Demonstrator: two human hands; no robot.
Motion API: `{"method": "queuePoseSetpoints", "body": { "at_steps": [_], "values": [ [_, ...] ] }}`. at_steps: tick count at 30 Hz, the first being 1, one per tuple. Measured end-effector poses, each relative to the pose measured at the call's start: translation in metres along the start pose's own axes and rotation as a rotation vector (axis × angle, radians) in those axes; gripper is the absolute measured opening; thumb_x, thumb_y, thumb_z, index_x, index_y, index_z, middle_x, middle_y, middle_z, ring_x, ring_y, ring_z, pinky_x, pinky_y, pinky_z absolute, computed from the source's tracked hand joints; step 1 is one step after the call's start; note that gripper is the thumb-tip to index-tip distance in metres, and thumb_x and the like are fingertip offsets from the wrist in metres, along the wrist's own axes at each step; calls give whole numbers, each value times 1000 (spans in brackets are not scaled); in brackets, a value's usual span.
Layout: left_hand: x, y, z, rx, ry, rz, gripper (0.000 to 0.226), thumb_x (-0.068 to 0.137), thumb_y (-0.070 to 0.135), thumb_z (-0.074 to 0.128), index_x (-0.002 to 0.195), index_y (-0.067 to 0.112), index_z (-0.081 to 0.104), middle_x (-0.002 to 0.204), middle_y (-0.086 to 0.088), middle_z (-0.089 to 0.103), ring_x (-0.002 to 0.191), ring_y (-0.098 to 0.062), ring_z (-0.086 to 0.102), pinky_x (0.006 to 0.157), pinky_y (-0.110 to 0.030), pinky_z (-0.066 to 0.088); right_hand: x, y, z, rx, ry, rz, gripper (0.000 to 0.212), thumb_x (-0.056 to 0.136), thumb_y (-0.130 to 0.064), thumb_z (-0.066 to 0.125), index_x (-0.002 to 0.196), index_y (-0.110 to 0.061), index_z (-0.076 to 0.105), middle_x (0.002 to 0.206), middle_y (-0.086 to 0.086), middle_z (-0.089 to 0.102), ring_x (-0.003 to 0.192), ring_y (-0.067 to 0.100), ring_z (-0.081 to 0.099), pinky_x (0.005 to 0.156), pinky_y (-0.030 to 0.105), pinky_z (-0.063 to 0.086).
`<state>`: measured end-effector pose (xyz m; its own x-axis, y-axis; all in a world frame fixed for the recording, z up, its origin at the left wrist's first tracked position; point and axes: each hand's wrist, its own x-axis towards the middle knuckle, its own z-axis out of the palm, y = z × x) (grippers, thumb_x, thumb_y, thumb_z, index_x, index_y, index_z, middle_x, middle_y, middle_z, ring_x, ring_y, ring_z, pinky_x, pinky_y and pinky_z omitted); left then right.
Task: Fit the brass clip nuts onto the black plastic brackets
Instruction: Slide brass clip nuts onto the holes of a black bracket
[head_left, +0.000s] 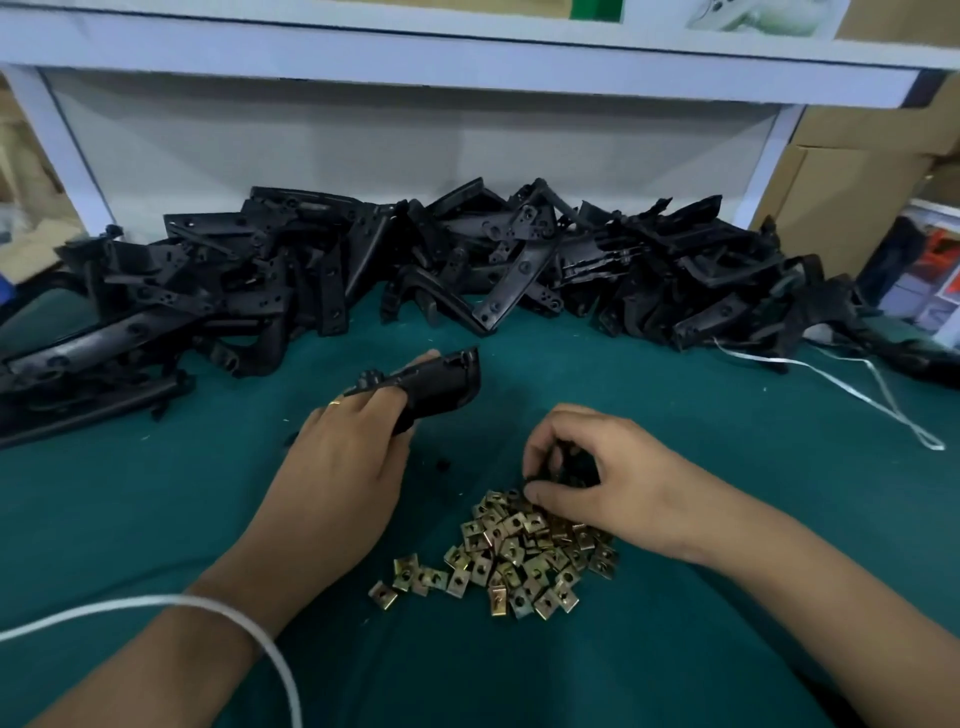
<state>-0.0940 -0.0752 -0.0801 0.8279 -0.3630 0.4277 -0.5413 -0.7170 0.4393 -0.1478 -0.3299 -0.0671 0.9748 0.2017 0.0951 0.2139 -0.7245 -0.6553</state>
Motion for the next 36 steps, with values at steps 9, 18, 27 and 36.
{"method": "queuePoseSetpoints", "body": {
  "at_steps": [9,18,27,36],
  "values": [
    [-3,2,-2,138,42,150,44,96,7,63,78,32,31,95,17,29,70,-19,34,65,-37,35,6,4,8,663,200,-83,23,88,-10,76,110,-10,72,96,13,75,84,22,70,79,26,57],
    [-9,0,0,-108,-4,178,12,105,53,38,114,58,32,101,20,37,91,-9,45,71,-25,33,3,-6,12,895,183,-120,17,91,2,68,107,5,61,101,21,77,89,31,76,82,34,63],
    [-5,3,-3,54,-39,192,44,105,61,30,140,35,37,104,10,36,95,-17,40,80,-35,42,1,-17,13,923,220,-124,23,84,0,74,107,1,72,98,27,77,85,36,78,76,38,64],
    [-7,5,-8,6,12,162,51,103,54,41,146,26,42,101,10,41,95,-18,45,75,-45,48,-1,-22,15,808,254,-151,18,78,-3,82,96,-3,75,89,20,77,76,25,74,73,27,61]
  ]
}}
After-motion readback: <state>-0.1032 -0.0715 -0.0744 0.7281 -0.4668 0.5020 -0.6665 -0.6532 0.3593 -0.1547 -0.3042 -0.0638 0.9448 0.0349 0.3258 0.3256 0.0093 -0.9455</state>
